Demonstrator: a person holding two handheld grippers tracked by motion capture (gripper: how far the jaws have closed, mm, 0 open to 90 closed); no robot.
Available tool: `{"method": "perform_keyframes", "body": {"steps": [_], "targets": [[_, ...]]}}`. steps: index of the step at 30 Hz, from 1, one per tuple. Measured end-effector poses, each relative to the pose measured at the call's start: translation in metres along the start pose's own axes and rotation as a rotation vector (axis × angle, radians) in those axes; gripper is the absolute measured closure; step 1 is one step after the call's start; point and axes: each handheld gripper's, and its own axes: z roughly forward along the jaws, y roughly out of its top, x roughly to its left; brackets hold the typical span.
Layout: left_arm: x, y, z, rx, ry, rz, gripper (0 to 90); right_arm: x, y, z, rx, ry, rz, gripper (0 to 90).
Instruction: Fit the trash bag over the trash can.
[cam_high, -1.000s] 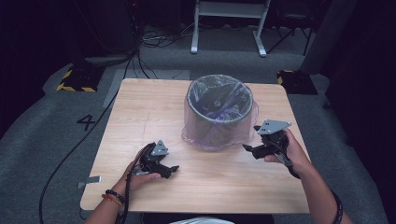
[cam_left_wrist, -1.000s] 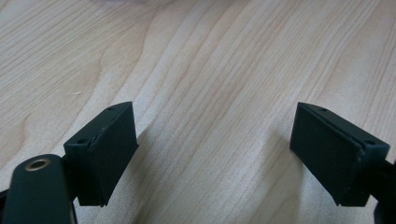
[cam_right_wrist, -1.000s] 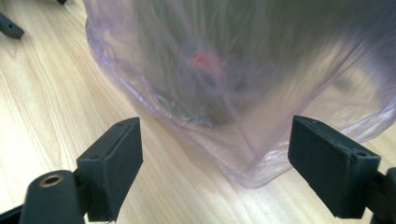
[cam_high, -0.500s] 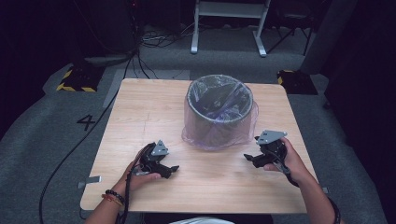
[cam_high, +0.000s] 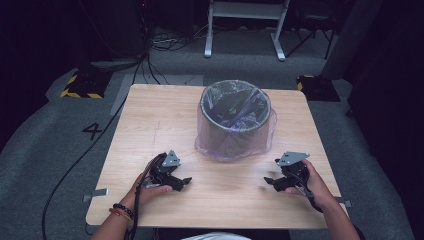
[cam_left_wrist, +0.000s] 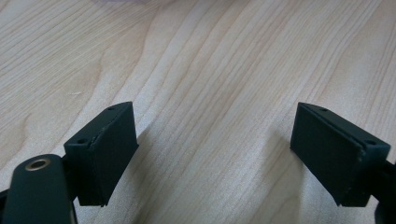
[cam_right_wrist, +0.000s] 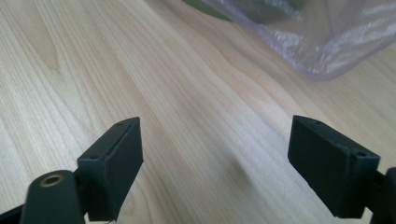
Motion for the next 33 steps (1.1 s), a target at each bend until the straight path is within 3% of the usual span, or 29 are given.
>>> {"method": "perform_keyframes", "body": {"steps": [9, 17, 22, 27, 33], "targets": [[0.000, 0.000, 0.000, 0.000, 0.001, -0.001, 14.4, -0.003, -0.023, 0.002, 0.024, -0.010, 0.045, 18.1], [0.000, 0.000, 0.000, -0.001, 0.002, -0.001, 14.5, -0.009, -0.046, -0.003, -0.053, 0.018, 0.156, 17.0], [0.000, 0.000, 0.000, -0.001, 0.002, -0.001, 14.4, -0.009, -0.061, -0.009, -0.117, -0.012, 0.186, 16.9], [0.000, 0.000, 0.000, -0.001, 0.002, -0.002, 14.4, -0.009, -0.072, -0.018, -0.113, -0.039, 0.207, 16.2], [0.000, 0.000, 0.000, 0.000, 0.002, -0.002, 14.4, -0.012, -0.081, -0.025, -0.113, -0.040, 0.212, 16.2]]}}
